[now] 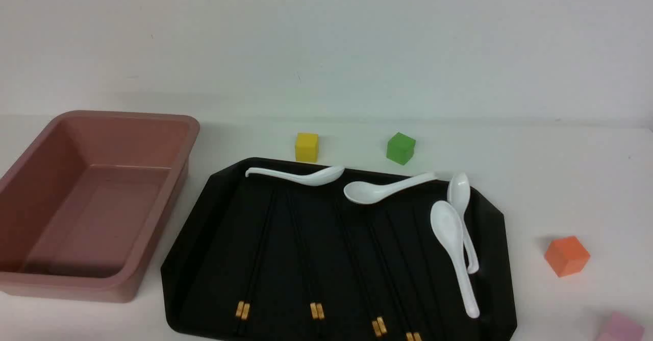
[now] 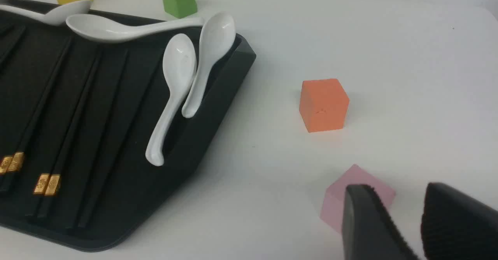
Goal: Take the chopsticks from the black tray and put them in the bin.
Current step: Use the left arm to grab a pair of chopsticks
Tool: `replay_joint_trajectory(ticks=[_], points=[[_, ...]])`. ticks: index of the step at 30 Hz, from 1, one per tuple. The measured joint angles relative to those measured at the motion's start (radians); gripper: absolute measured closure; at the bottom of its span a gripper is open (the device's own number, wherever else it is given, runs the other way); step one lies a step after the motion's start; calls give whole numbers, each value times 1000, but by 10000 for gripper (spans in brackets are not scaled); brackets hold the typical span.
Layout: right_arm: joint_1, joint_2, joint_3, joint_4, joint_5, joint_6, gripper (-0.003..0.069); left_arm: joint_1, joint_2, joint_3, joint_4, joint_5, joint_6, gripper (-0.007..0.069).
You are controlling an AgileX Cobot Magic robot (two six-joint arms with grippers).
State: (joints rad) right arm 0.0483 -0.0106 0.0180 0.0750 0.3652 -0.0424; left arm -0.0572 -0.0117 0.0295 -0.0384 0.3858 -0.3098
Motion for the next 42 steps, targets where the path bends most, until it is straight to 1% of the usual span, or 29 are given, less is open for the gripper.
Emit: replay_joint_trajectory(ticks=[39, 40, 42], points=[[0, 0, 0, -1, 0, 0, 419, 0, 0, 0, 3, 0, 0, 386], [0, 0, 0, 0, 0, 0, 419, 0, 0, 0, -2, -1, -1, 386], [0, 0, 0, 0, 0, 0, 419, 0, 0, 0, -58, -8, -35, 386]])
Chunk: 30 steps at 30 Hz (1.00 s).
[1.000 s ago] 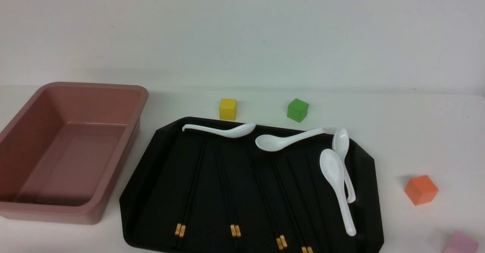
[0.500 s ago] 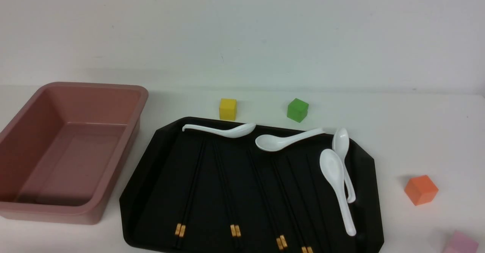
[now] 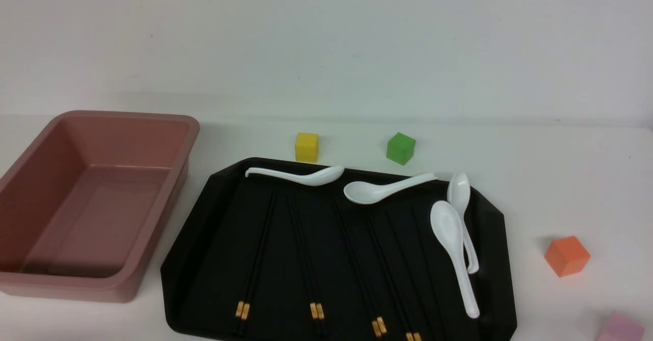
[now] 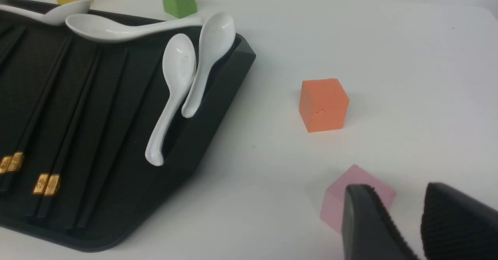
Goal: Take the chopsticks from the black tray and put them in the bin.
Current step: Use the left arm to grab a pair of chopsticks
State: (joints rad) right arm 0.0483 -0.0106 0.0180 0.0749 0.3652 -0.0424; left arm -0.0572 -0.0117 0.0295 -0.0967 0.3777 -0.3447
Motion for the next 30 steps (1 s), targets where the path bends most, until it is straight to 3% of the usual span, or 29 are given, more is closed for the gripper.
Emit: replay_joint_trajectory(ticks=[3, 7, 12, 19, 25, 27, 30], points=[[0, 0, 0, 0, 0, 0, 419, 0, 0, 0, -229, -46, -148, 386], [0, 0, 0, 0, 0, 0, 419, 0, 0, 0, -635, -120, -364, 386], [0, 0, 0, 0, 0, 0, 419, 0, 0, 0, -916, -183, -425, 386], [0, 0, 0, 0, 0, 0, 419, 0, 0, -11, -989, -235, -389, 399], [0, 0, 0, 0, 0, 0, 419, 0, 23, -251, -942, -211, -38, 536], [0, 0, 0, 0, 0, 0, 419, 0, 121, -373, -895, -124, 102, 607], [0, 0, 0, 0, 0, 0, 419, 0, 311, -504, -796, 126, 195, 637]])
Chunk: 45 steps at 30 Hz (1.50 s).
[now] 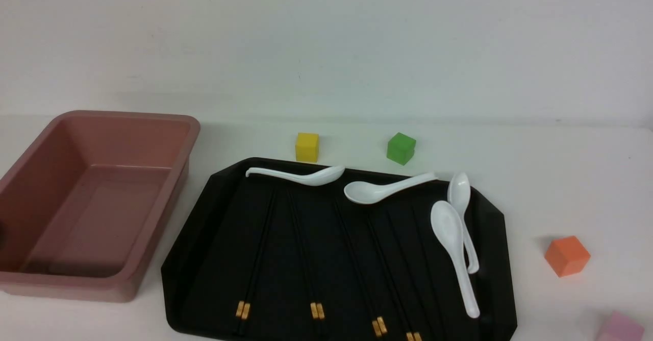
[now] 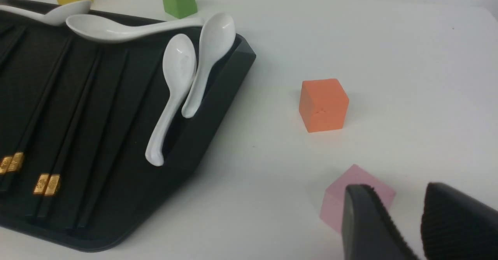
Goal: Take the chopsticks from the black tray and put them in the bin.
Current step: Use the left arm to grab a pair of chopsticks
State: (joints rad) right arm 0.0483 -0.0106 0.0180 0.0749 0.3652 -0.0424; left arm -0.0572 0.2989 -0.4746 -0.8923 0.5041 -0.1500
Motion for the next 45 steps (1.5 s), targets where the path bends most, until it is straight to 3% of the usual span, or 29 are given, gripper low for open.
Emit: replay_joint_trajectory(ticks=[5, 6, 8, 13, 18, 26, 31, 38, 45], points=[[0, 0, 0, 0, 0, 0, 419, 0, 406, -194, 258, 416, 37, 637], [0, 0, 0, 0, 0, 0, 419, 0, 423, -202, 270, 427, 40, 637], [0, 0, 0, 0, 0, 0, 419, 0, 637, -302, 435, 531, 55, 637], [0, 0, 0, 0, 0, 0, 419, -12, 880, -444, 536, 627, 28, 637], [0, 0, 0, 1, 1, 0, 419, -162, 1053, -552, 610, 624, -55, 637], [0, 0, 0, 0, 1, 0, 419, -369, 1237, -644, 765, 538, -295, 624], [0, 0, 0, 0, 1, 0, 419, -435, 1347, -693, 793, 497, -347, 523], [0, 0, 0, 0, 1, 0, 419, -478, 1527, -831, 867, 487, -361, 318], [0, 0, 0, 0, 1, 0, 419, -478, 1636, -892, 898, 479, -362, 272]])
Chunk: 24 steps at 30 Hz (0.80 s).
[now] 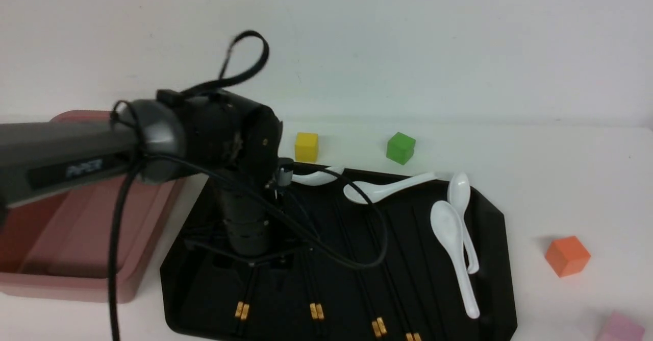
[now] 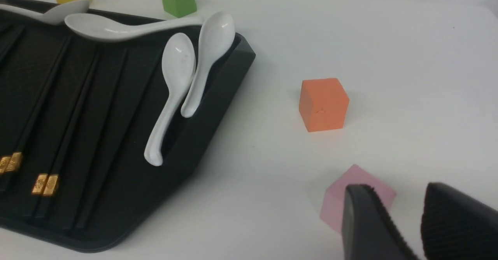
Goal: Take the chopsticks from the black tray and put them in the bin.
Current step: Use the left arm to grab a pair of chopsticks
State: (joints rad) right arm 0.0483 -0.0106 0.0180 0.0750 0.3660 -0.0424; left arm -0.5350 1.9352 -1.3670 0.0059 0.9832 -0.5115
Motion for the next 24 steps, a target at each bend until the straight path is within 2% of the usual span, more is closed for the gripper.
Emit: replay_joint_trajectory(ticks=[12, 21, 24], points=[[0, 0, 0, 0, 0, 0, 419, 0, 49, -1, 105, -35, -57, 270], [0, 0, 0, 0, 0, 0, 419, 2, 100, -11, 104, -52, -78, 270], [0, 0, 0, 0, 0, 0, 419, 6, 108, -17, 92, -50, -78, 291]])
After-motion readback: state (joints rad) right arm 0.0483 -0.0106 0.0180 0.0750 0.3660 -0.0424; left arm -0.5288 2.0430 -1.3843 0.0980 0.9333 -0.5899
